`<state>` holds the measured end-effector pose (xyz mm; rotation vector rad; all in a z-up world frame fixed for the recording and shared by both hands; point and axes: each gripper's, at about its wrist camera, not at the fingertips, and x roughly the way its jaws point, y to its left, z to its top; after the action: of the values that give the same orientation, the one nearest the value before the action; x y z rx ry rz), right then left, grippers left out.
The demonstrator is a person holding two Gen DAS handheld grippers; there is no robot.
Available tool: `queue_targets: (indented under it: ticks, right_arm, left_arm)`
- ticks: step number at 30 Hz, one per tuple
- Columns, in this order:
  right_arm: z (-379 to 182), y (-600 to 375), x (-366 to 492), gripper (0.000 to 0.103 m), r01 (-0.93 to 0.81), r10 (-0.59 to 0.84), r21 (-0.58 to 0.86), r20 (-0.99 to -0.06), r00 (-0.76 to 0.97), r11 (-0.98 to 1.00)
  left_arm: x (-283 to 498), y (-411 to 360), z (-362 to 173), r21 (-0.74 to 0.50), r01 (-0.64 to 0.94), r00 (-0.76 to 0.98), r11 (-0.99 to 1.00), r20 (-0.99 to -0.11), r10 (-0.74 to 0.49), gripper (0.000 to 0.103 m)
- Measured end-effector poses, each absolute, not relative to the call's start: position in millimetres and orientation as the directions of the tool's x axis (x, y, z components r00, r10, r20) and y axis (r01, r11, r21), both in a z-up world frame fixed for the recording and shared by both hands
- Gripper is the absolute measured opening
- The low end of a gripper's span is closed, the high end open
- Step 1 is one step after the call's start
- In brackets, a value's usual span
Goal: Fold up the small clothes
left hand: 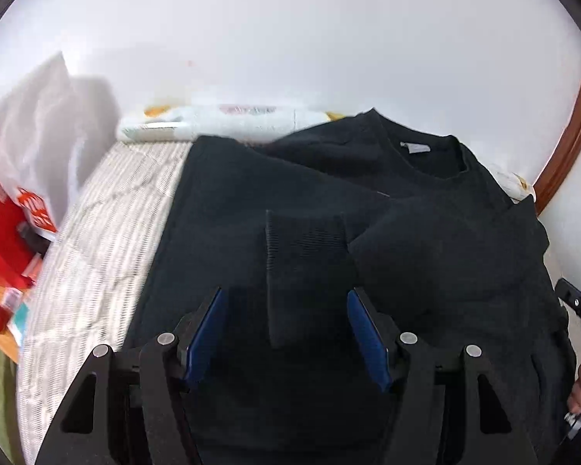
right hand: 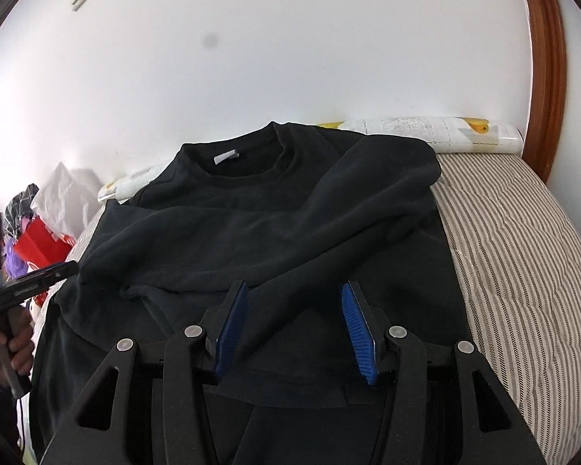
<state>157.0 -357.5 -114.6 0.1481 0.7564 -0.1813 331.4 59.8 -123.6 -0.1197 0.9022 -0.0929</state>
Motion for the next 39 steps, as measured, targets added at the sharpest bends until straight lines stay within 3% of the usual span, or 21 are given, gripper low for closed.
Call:
queue_targets:
  ticks: [7, 11, 22, 27, 39]
  right_arm:
    - [-125.6, -362.2, 155.4, 0.05, 0.227, -0.116, 0.069, -0.697, 0.708, 0.971]
    - [-130.7, -364.7, 156.3, 0.05, 0.242, -0.134, 0.055, -0.706, 0.696, 0.969]
    - [-117.8, -368.8, 146.3, 0.05, 0.295, -0.188, 0.042, -0.683, 0.705, 0.955]
    - [-112.1, -359.3, 143.6, 0.05, 0.296, -0.204, 0.019, -0.682, 0.702, 0.955]
    - [-126.6, -374.0, 152.0, 0.051, 0.368, -0.339, -0.122, -0.715, 0.611, 0.922]
  left_arm:
    - [339.7, 44.4, -144.4, -0.122, 0.049, 0.61, 0.991, -0.783, -0.126, 0.04]
    - [338.4, 44.0, -142.9, -0.077, 0.013, 0.626, 0.997, -0.777, -0.068, 0.008]
    - [296.6, 65.9, -96.8, -0.159, 0.034, 0.698, 0.987, -0.703, -0.137, 0.006]
    - [288.2, 83.7, -87.4, -0.138, 0.001, 0.726, 0.99, -0.681, -0.096, 0.005]
    - [279.1, 103.4, -124.6, -0.128, -0.046, 0.662, 0.991, -0.747, -0.066, 0.004]
